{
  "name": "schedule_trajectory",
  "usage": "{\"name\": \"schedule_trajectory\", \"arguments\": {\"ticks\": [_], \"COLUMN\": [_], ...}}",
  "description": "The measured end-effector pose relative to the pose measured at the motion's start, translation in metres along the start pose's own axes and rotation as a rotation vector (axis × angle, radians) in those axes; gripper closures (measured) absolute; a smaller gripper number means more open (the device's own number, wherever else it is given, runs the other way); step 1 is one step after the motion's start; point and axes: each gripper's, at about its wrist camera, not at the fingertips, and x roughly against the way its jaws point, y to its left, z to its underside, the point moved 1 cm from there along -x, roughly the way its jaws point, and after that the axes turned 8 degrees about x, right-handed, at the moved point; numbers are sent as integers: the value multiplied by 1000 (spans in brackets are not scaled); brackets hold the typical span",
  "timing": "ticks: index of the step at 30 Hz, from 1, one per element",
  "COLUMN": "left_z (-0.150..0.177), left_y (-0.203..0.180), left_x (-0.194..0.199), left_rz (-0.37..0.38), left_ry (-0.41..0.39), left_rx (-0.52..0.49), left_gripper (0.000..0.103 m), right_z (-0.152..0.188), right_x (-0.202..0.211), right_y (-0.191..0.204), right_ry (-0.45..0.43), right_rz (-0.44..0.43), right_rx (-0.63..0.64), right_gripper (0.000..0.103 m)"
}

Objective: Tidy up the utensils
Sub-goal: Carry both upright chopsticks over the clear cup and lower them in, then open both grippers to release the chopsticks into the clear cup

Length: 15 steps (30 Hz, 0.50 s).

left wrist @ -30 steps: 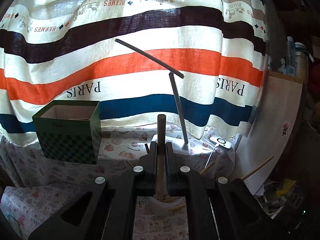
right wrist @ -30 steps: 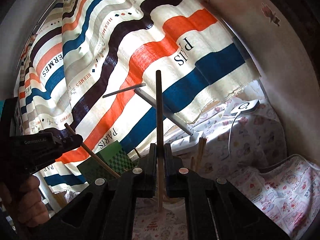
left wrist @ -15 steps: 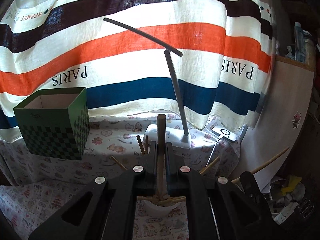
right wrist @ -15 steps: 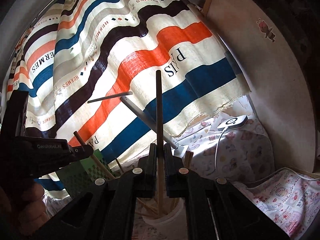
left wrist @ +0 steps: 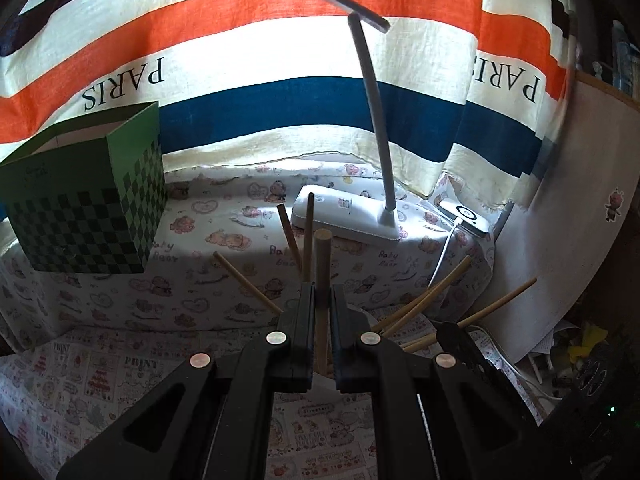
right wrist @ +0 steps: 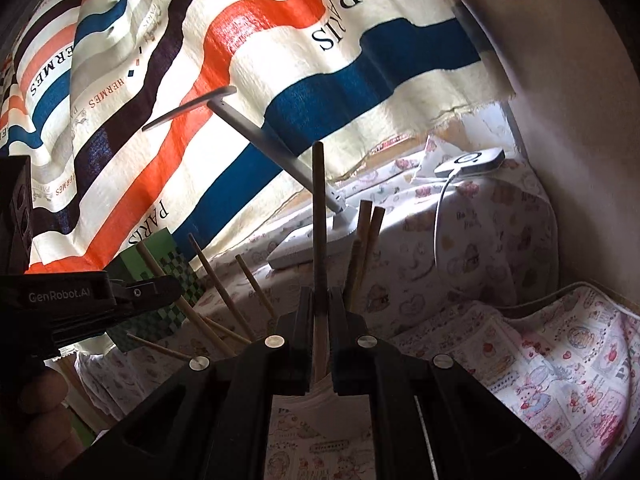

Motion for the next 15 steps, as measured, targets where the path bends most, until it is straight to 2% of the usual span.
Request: {"name": "schedule_trajectory", "arguments": {"ticks": [3,6,9,10,11,13,15], "left_z": [-1,-2,-3,-4,-5,-6,-7], "left_y": [4,5,6,7,8,11,16], "left_x": [-3,-10,-5,0,4,12,24], "left_rz": [2,39,32,29,25,18,2], "left_ry": [10,62,26,6,-12,-47,-95], "left_rx": [-4,-9,-22,-37,-49,-61,-71], "left_gripper": [97,97,97,95,93,81,75], "right_z": [3,5,5,5,6,6,8], "right_x": [-4,-7,-8,-7,-7,-8,-7], "right_y": [-1,-1,-1,0,2,7,12], "right_ry": [23,44,58,60,65,97,99], "right_rz": [-3,1,9,10,18,20,0], "right_rx": [-3,3,4,10,25,71,86], "right_gripper": [96,96,94,86,70,48,48]}}
